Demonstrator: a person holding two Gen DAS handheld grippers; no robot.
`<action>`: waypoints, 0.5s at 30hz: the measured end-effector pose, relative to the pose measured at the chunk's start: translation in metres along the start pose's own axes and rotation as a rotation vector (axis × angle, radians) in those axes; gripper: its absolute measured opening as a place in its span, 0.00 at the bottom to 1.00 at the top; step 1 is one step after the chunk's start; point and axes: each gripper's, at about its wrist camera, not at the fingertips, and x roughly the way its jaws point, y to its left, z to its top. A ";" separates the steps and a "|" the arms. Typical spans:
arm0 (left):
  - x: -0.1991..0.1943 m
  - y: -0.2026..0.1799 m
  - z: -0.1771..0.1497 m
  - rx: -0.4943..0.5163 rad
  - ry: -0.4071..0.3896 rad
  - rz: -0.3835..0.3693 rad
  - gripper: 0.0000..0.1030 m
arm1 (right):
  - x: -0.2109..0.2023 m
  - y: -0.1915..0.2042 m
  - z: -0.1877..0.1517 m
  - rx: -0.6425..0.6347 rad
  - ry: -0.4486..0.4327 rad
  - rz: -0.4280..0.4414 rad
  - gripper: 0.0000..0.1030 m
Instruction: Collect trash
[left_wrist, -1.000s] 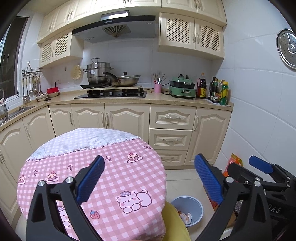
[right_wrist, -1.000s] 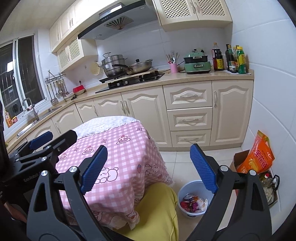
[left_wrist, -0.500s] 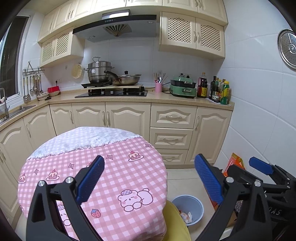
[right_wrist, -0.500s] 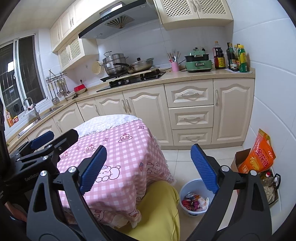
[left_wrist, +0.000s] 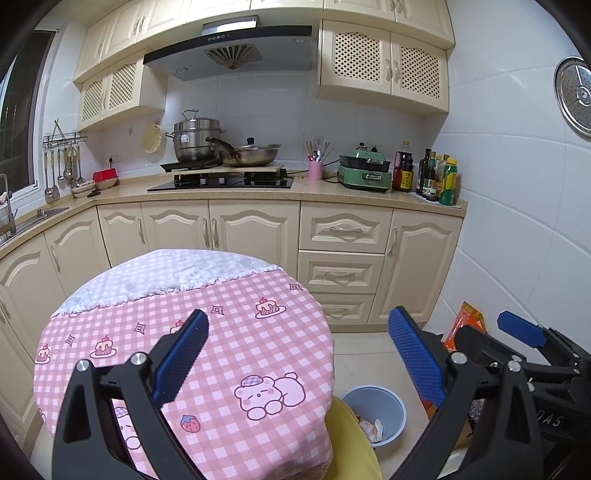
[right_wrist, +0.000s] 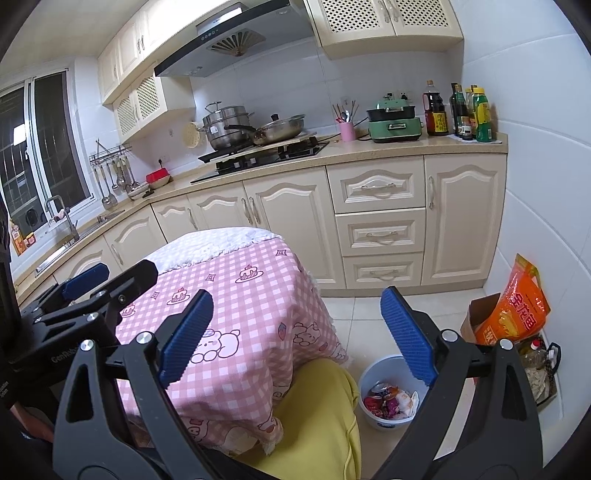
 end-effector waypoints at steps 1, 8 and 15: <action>0.000 0.000 0.001 0.001 0.000 0.000 0.93 | 0.001 -0.001 0.000 0.002 0.001 0.000 0.88; 0.001 0.001 0.001 0.002 -0.001 0.001 0.93 | 0.003 -0.003 0.001 0.008 0.011 0.005 0.88; 0.002 0.000 0.002 0.005 0.004 0.010 0.93 | 0.007 -0.004 0.000 0.006 0.024 -0.007 0.88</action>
